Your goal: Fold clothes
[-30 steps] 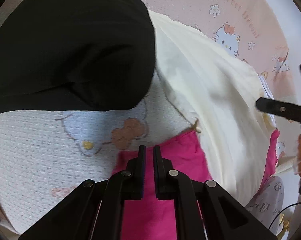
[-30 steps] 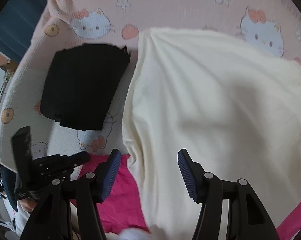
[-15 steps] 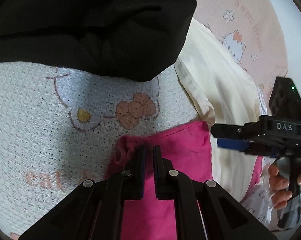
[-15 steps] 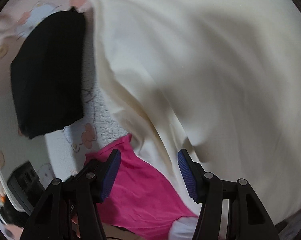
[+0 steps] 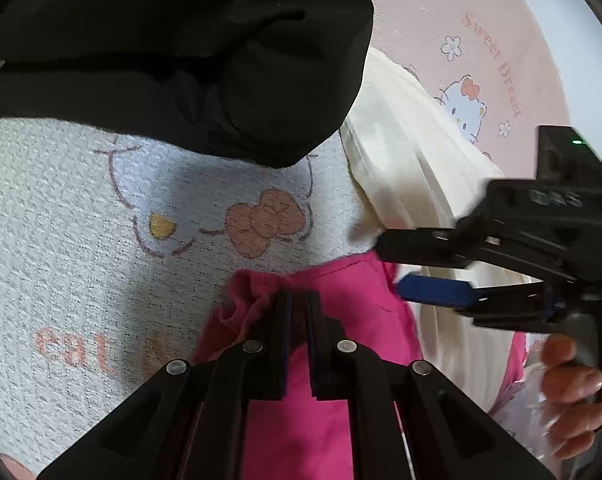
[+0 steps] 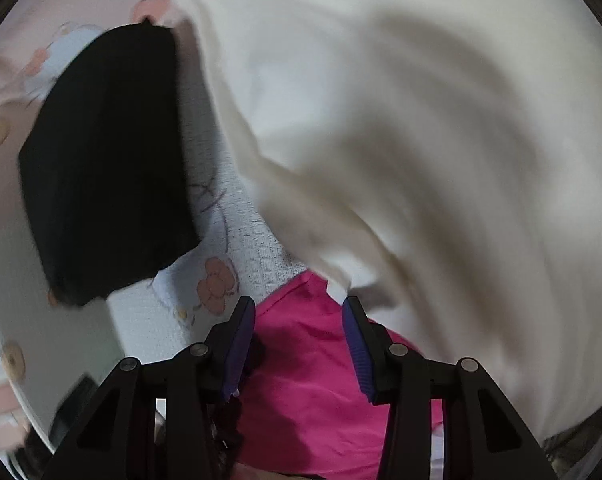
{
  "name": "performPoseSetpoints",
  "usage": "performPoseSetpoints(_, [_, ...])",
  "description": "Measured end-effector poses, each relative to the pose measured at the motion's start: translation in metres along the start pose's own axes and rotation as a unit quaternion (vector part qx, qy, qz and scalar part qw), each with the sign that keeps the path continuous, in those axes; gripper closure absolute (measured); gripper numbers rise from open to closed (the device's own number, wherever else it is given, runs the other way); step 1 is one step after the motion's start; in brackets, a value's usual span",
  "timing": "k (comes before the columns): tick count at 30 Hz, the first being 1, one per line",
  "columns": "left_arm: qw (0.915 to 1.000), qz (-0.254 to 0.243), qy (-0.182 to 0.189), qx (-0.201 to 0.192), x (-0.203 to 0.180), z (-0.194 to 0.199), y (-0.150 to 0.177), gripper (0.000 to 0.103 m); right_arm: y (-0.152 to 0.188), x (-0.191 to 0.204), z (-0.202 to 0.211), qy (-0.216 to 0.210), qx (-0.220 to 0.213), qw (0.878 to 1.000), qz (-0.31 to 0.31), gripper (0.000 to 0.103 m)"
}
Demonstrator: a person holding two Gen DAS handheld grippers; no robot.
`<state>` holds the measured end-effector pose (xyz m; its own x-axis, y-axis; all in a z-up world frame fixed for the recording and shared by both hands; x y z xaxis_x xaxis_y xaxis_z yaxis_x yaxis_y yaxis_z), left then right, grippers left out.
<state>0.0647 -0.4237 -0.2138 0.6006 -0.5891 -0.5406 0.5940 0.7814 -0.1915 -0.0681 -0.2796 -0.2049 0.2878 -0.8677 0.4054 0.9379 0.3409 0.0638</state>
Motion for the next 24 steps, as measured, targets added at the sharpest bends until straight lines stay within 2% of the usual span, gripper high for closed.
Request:
performPoseSetpoints(6, [0.9998,0.017,0.002,0.013,0.007,0.004,-0.006,0.098,-0.004,0.013,-0.016,0.04,0.012,0.999,-0.035,0.056])
performPoseSetpoints(10, [1.0,-0.005,-0.004,0.001,0.0,0.0,-0.009,0.098,0.0,0.03,-0.021,0.092,0.0,0.996,-0.011,0.056])
performPoseSetpoints(12, [0.9995,-0.023,-0.009,-0.019,-0.003,0.0,-0.004,0.099,0.005,0.042,-0.023,0.128,-0.007,0.992,0.021,0.061])
performPoseSetpoints(15, [0.998,-0.024,-0.027,-0.052,-0.001,0.003,0.004,0.102,0.013,0.061,-0.026,0.179,-0.021,0.98,0.081,0.069])
performPoseSetpoints(16, [0.9969,-0.025,-0.039,-0.063,-0.002,0.006,0.006,0.102,0.016,0.067,-0.027,0.186,-0.026,0.977,0.101,0.079])
performPoseSetpoints(17, [0.9962,-0.024,-0.048,-0.069,-0.002,0.009,0.008,0.102,0.019,0.074,-0.027,0.182,-0.032,0.975,0.122,0.091])
performPoseSetpoints(19, [0.9951,-0.021,-0.065,-0.071,0.0,0.014,0.01,0.103,0.026,0.088,-0.03,0.167,-0.03,0.973,0.158,0.094])
performPoseSetpoints(21, [0.9945,-0.017,-0.078,-0.068,0.003,0.019,0.013,0.103,0.034,0.099,-0.035,0.172,-0.024,0.966,0.191,0.094])
performPoseSetpoints(24, [0.9927,-0.019,-0.097,-0.068,0.007,0.026,0.018,0.103,0.044,0.11,-0.038,0.16,-0.031,0.964,0.209,0.094])
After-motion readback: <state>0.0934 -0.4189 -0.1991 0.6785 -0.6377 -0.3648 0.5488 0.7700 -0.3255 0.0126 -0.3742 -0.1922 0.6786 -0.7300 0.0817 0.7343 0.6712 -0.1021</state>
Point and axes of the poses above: each gripper's, at about its wrist camera, not at the fingertips, and z roughly against the way its jaws point, x to its left, y to its underside, the point moved 1 cm from there along -z, roughly the way its jaws point, and after that the axes turned 10 degrees about z, right-handed, at the moved point
